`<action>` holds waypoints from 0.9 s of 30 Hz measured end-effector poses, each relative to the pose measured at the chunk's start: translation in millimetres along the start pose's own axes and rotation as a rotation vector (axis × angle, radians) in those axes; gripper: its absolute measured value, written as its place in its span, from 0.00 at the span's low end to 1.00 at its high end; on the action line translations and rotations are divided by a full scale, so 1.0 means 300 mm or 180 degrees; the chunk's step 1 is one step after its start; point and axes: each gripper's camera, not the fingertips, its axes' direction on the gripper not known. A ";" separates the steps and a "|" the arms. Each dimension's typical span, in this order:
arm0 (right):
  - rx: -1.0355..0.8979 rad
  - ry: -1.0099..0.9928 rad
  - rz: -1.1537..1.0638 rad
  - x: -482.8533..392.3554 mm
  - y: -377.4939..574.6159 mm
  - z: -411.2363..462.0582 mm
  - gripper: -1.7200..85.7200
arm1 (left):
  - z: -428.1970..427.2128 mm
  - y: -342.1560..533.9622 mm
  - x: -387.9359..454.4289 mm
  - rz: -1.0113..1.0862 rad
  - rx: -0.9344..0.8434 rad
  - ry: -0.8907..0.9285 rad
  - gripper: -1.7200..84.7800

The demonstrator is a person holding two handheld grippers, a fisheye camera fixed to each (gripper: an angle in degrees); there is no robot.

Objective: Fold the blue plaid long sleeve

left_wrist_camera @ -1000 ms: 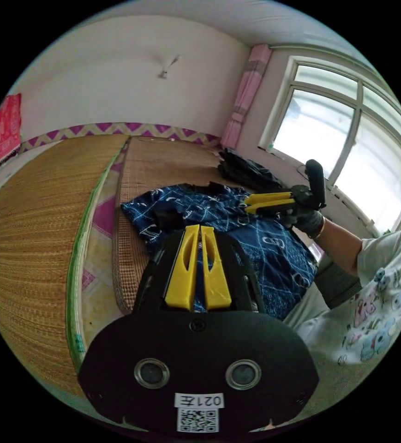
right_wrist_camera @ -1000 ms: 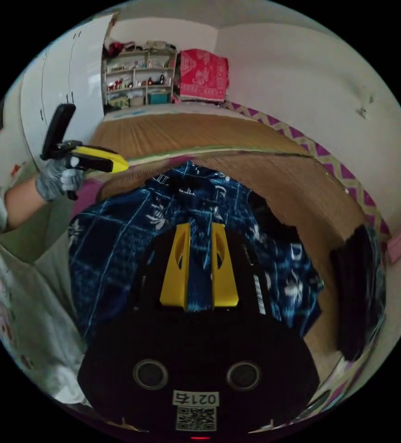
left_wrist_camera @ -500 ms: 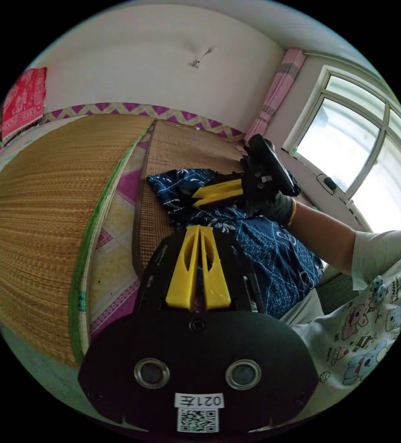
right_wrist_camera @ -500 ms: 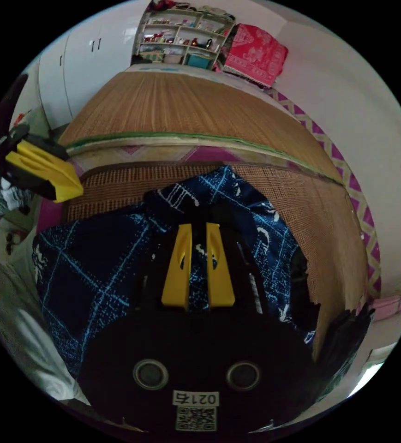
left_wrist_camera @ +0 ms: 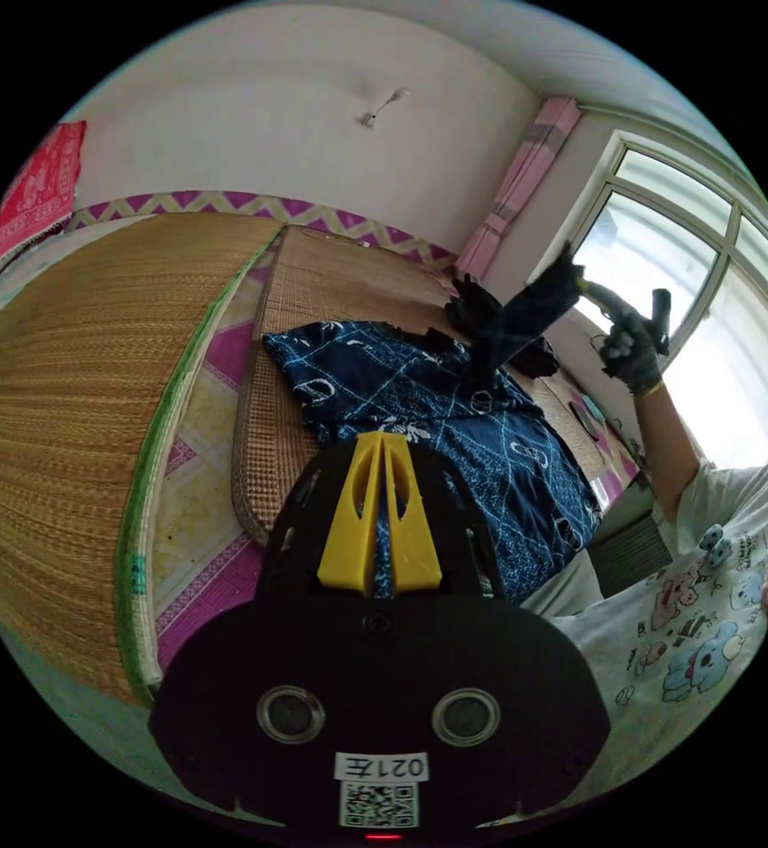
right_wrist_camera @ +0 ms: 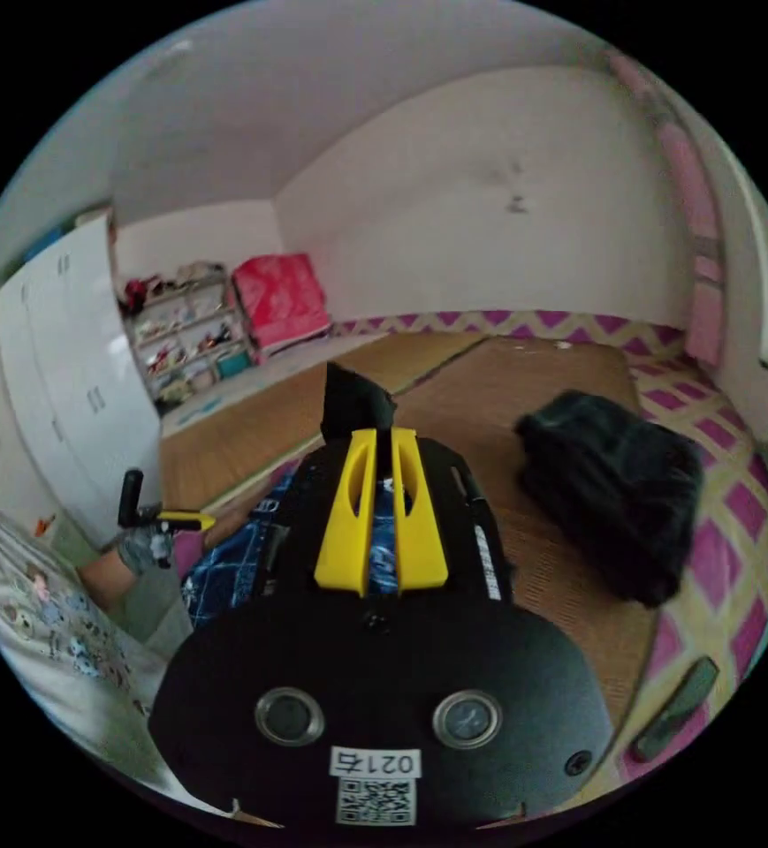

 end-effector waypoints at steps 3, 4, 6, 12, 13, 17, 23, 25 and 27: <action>0.0293 0.0351 0.0558 0.395 -0.064 -0.412 0.03 | 0.055 0.011 0.005 -0.0027 -0.0025 0.0094 0.01; 0.0353 0.0402 0.0693 0.474 -0.067 -0.492 0.03 | 0.080 0.016 0.009 -0.0044 -0.0043 0.0113 0.01; 0.0596 0.0481 0.1214 0.779 -0.039 -0.783 0.03 | 0.118 0.026 0.018 -0.0061 -0.0072 0.0137 0.01; 0.1140 0.0262 0.2823 1.391 0.298 -1.233 0.03 | 0.236 0.048 0.069 -0.0034 -0.0192 0.0167 0.01; 0.1179 0.0247 0.2917 1.424 0.335 -1.258 0.03 | 0.254 0.050 0.081 -0.0011 -0.0206 0.0148 0.01; 0.1249 0.0203 0.3309 1.553 0.497 -1.357 0.03 | 0.304 0.055 0.106 0.0025 -0.0233 0.0151 0.01; 0.1370 0.0122 0.3575 1.587 0.587 -1.454 0.03 | 0.405 0.063 0.145 0.0105 -0.0320 0.0206 0.01; 0.1370 0.0107 0.3607 1.576 0.598 -1.486 0.04 | 0.440 0.068 0.167 0.0153 -0.0313 0.0226 0.01; 0.1319 0.0085 0.3686 1.563 0.622 -1.511 0.04 | 0.466 0.075 0.180 0.0174 -0.0300 0.0261 0.01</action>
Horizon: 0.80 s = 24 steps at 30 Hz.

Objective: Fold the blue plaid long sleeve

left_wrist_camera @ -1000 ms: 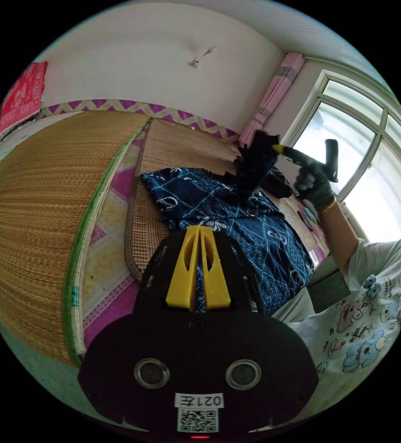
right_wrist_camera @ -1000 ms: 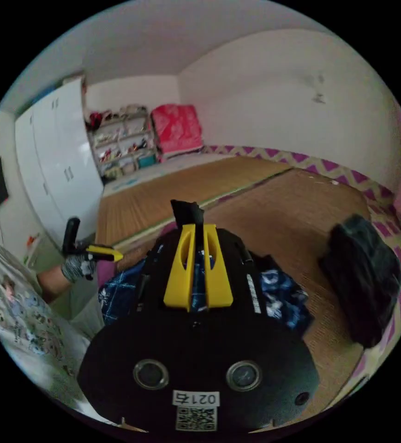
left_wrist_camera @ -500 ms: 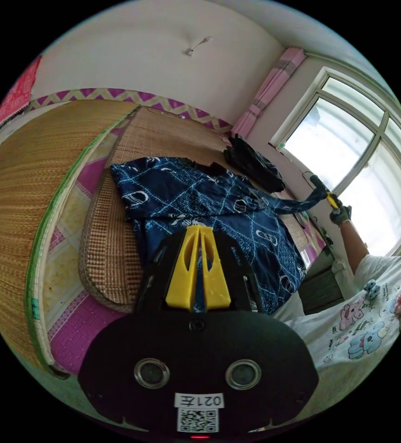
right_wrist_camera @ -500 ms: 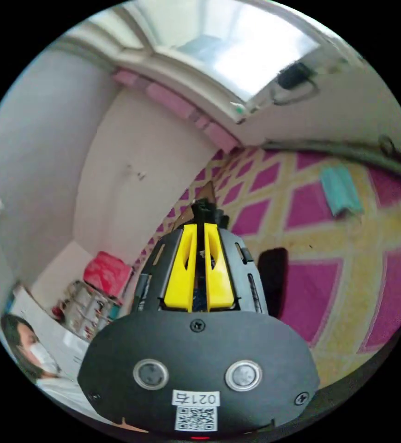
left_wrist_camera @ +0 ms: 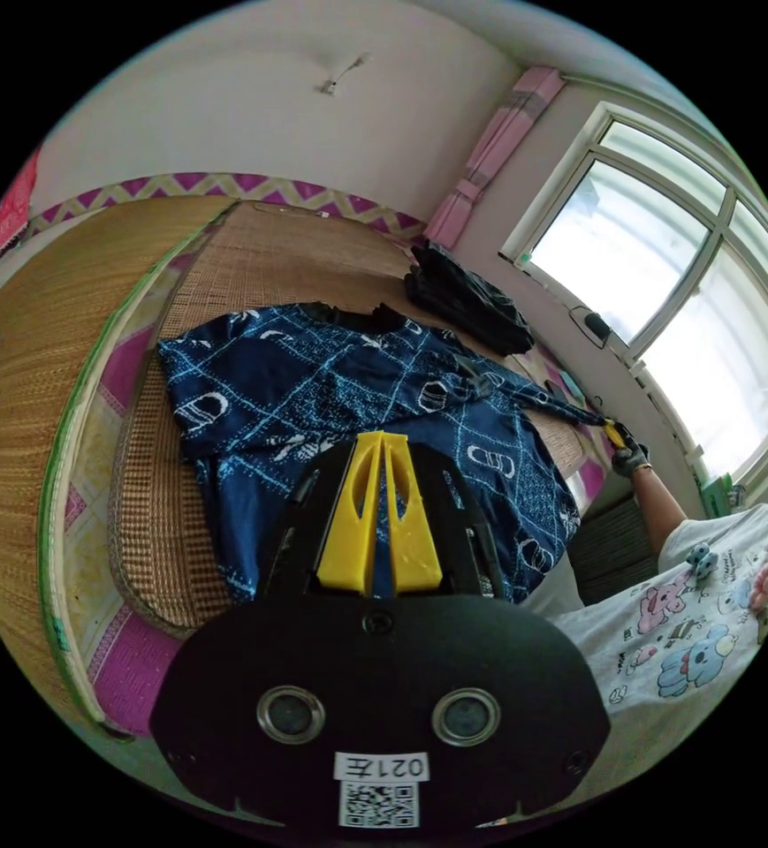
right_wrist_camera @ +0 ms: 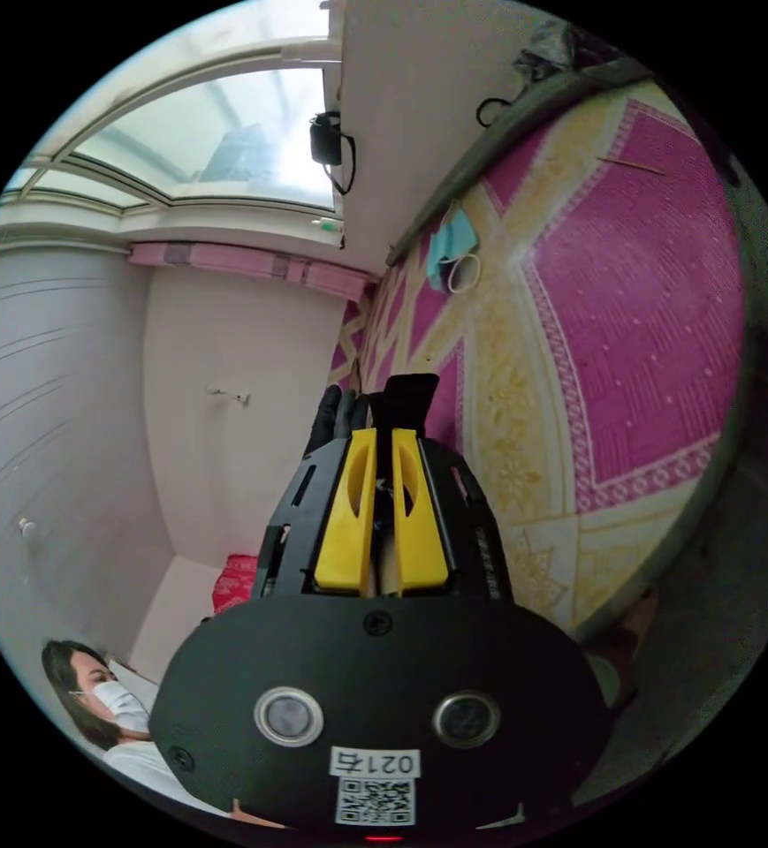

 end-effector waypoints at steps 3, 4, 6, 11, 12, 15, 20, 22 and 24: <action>0.0001 0.0083 0.0076 0.020 0.015 -0.051 0.06 | 0.051 0.014 0.013 0.0017 -0.0014 0.0056 0.01; 0.0048 0.0119 0.0101 0.023 0.020 -0.071 0.07 | 0.071 0.021 0.016 0.0017 -0.0026 0.0074 0.01; 0.0251 0.0140 0.0174 0.027 0.050 -0.168 0.11 | 0.099 0.032 0.019 0.0018 -0.0049 0.0104 0.01; 0.0031 0.0297 -0.0414 -0.125 0.183 -0.178 0.11 | 0.162 0.072 0.021 0.0004 -0.0081 0.0114 0.01; -0.0181 0.0275 -0.0668 -0.184 0.233 -0.114 0.11 | 0.182 0.082 0.018 -0.0021 -0.0096 0.0124 0.01; -0.0745 0.0365 -0.1326 -0.332 0.388 0.109 0.08 | 0.233 0.100 0.018 -0.0070 -0.0122 0.0158 0.01; -0.1442 0.1200 -0.2513 -0.500 0.716 0.549 0.03 | 0.299 0.112 0.067 0.0042 -0.0090 0.0117 0.01; -0.1700 0.1192 -0.2740 -0.516 0.819 0.687 0.02 | 0.324 0.116 0.096 0.0125 -0.0087 0.0110 0.01; -0.1894 0.1202 -0.2964 -0.523 0.947 0.833 0.03 | 0.343 0.120 0.111 0.0156 -0.0107 0.0145 0.01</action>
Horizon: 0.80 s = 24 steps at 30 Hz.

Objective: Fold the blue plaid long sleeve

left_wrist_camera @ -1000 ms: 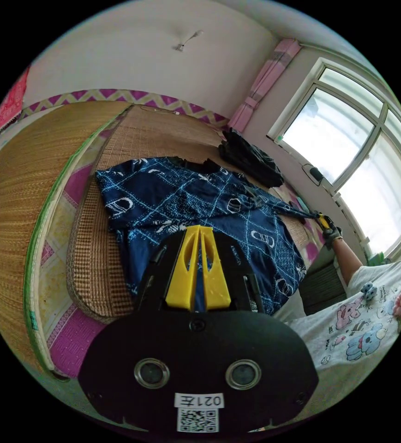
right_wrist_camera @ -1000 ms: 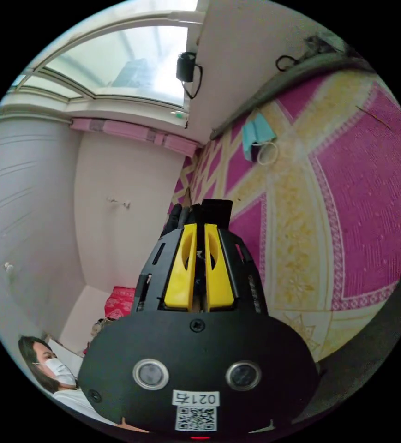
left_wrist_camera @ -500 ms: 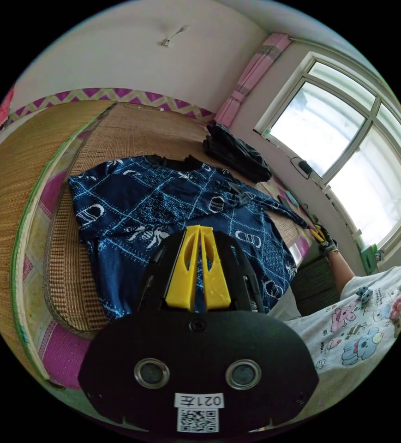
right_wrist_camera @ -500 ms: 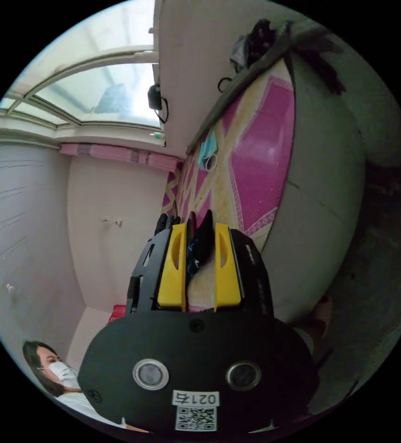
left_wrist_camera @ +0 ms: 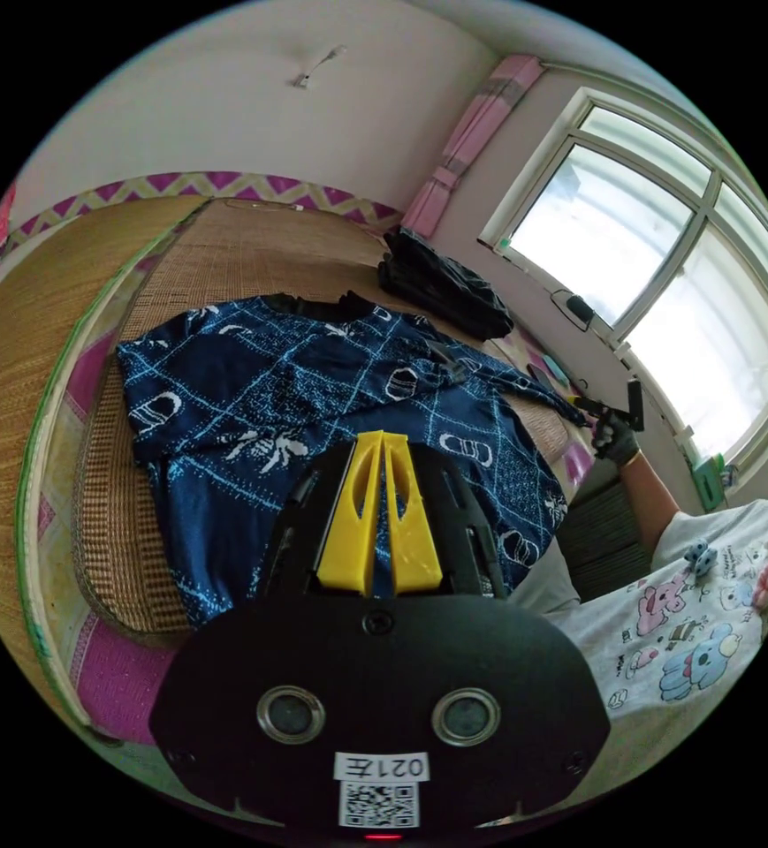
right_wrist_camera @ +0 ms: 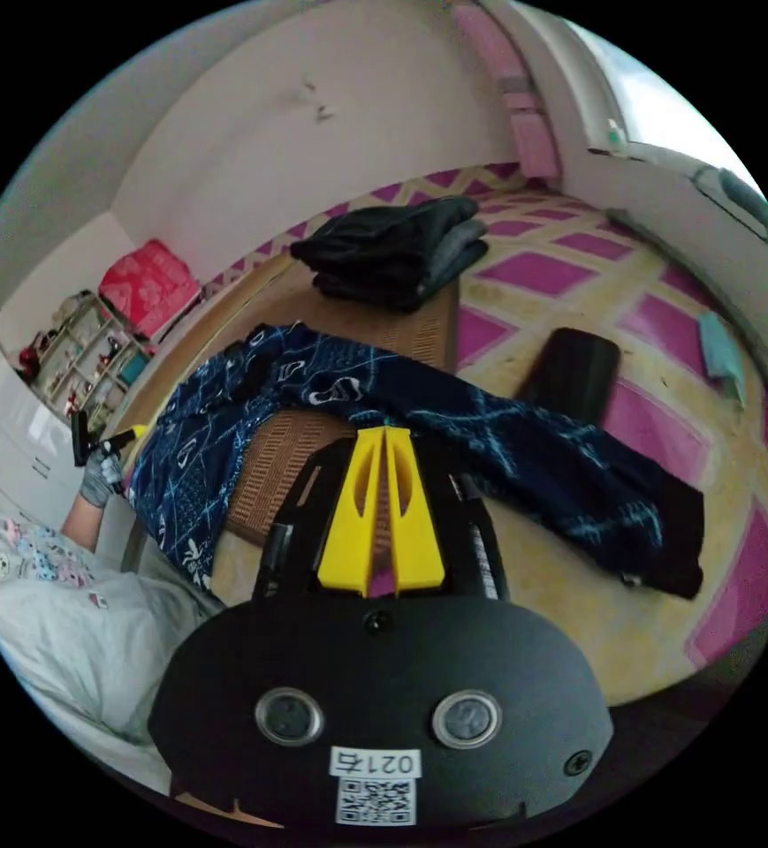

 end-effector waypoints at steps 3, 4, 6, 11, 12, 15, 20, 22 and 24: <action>-0.0233 0.0124 -0.0405 -0.135 0.000 0.175 0.06 | 0.030 0.010 0.012 0.0002 -0.0014 -0.0015 0.01; -0.0287 0.0199 -0.0500 -0.162 0.007 0.210 0.06 | 0.042 0.016 0.014 -0.0005 -0.0016 -0.0025 0.01; -0.0529 0.0651 -0.0860 -0.260 0.050 0.350 0.07 | 0.062 0.028 0.011 -0.0046 -0.0013 -0.0016 0.01; -0.0531 0.1116 -0.1230 -0.422 0.163 0.453 0.02 | 0.126 0.057 0.000 -0.0171 -0.0073 0.0001 0.01; -0.0459 0.1077 -0.1316 -0.460 0.193 0.441 0.01 | 0.138 0.063 0.002 -0.0185 -0.0068 0.0003 0.01; -0.0884 0.1036 -0.1567 -0.504 0.286 0.554 0.01 | 0.172 0.074 0.010 -0.0224 -0.0076 0.0014 0.01; -0.0816 0.0978 -0.1577 -0.535 0.362 0.593 0.02 | 0.229 0.075 0.037 -0.0244 -0.0103 0.0082 0.01; -0.1215 0.1146 -0.1662 -0.523 0.395 0.669 0.03 | 0.244 0.073 0.065 -0.0229 -0.0089 0.0091 0.01; -0.1268 0.1185 -0.1708 -0.527 0.412 0.669 0.06 | 0.251 0.072 0.087 -0.0212 -0.0075 0.0093 0.01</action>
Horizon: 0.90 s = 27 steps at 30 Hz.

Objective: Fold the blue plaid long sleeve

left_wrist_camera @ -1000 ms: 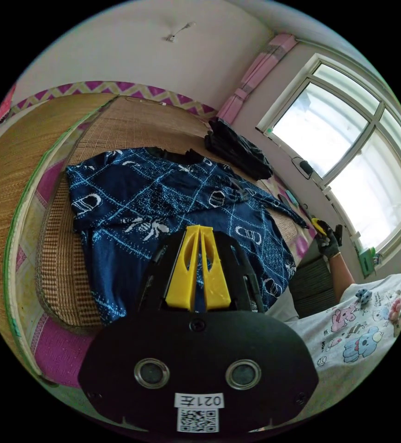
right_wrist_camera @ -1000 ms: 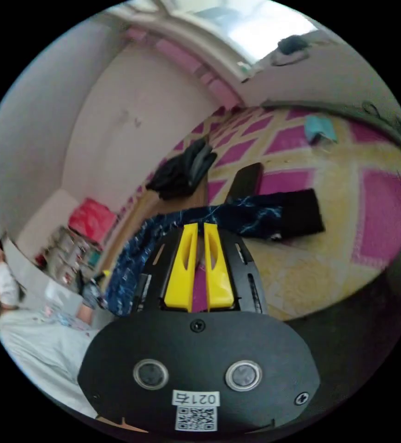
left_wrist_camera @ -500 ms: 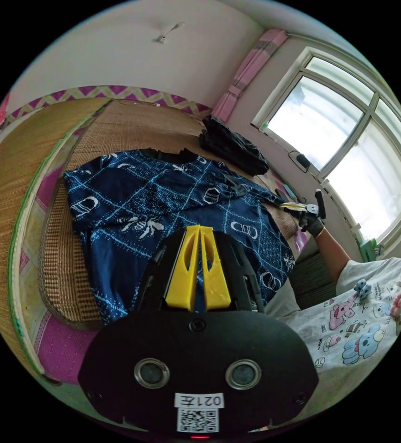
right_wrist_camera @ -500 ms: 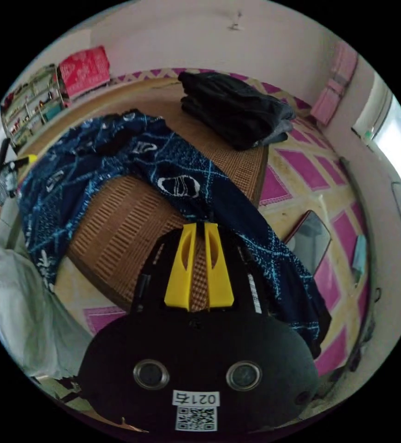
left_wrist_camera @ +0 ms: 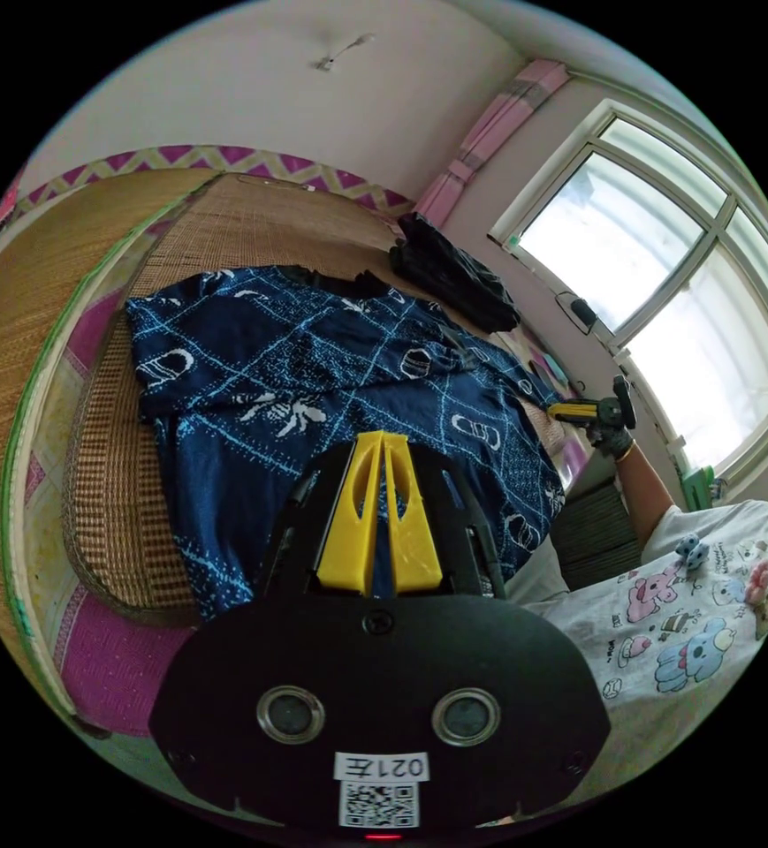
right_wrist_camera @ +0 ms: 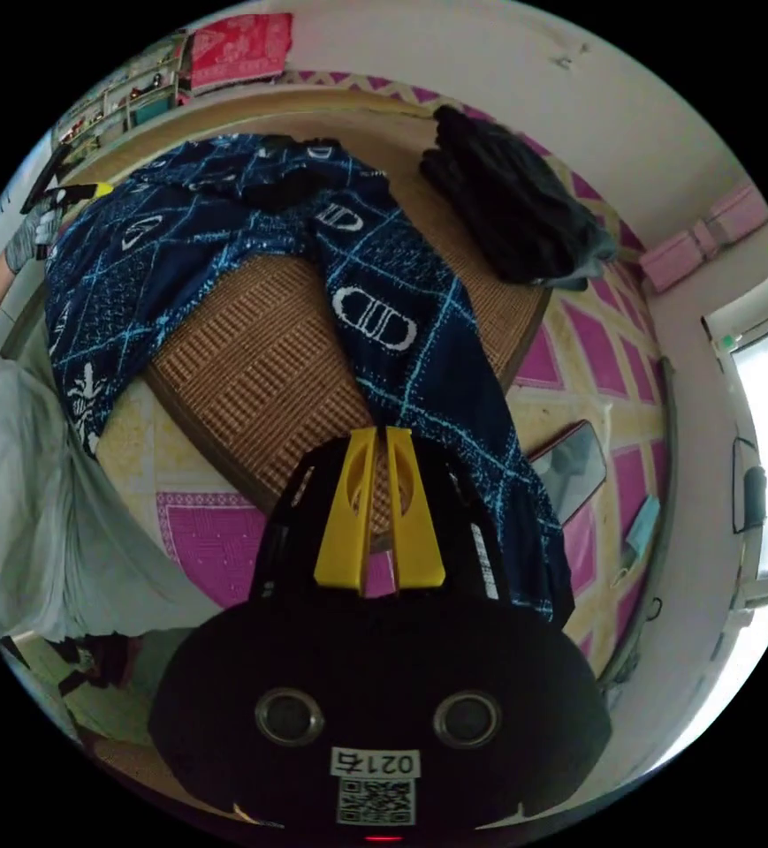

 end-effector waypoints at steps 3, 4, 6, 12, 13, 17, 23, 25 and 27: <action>0.0559 -0.0342 0.0285 0.037 -0.001 -0.074 0.08 | 0.010 0.001 0.035 0.0023 0.0039 0.0012 0.01; 0.0711 -0.0432 0.0345 0.043 -0.005 -0.085 0.08 | 0.017 -0.001 0.052 0.0029 0.0052 -0.0006 0.01; 0.1126 -0.0513 0.0608 0.054 -0.048 -0.078 0.05 | 0.031 -0.006 0.081 0.0057 0.0079 0.0005 0.01; 0.0387 -0.0434 0.0734 0.011 -0.266 0.171 0.01 | 0.068 -0.046 0.220 0.0240 0.0035 0.0075 0.01; 0.0502 -0.0448 0.0738 0.000 -0.272 0.162 0.01 | 0.069 -0.055 0.250 0.0292 0.0015 0.0046 0.01; 0.1090 -0.1006 0.0523 -0.096 -0.356 0.092 0.03 | 0.086 -0.104 0.336 0.0444 -0.0017 -0.0022 0.01; 0.0742 -0.1612 0.1006 -0.030 -0.525 0.256 0.11 | 0.208 -0.258 0.582 0.1219 -0.0148 -0.0081 0.08; 0.0757 -0.1726 0.1152 0.009 -0.519 0.277 0.12 | 0.264 -0.310 0.692 0.1559 -0.0229 -0.0179 0.09; 0.0897 -0.1768 0.1263 0.056 -0.466 0.264 0.12 | 0.309 -0.347 0.771 0.1820 -0.0343 -0.0300 0.10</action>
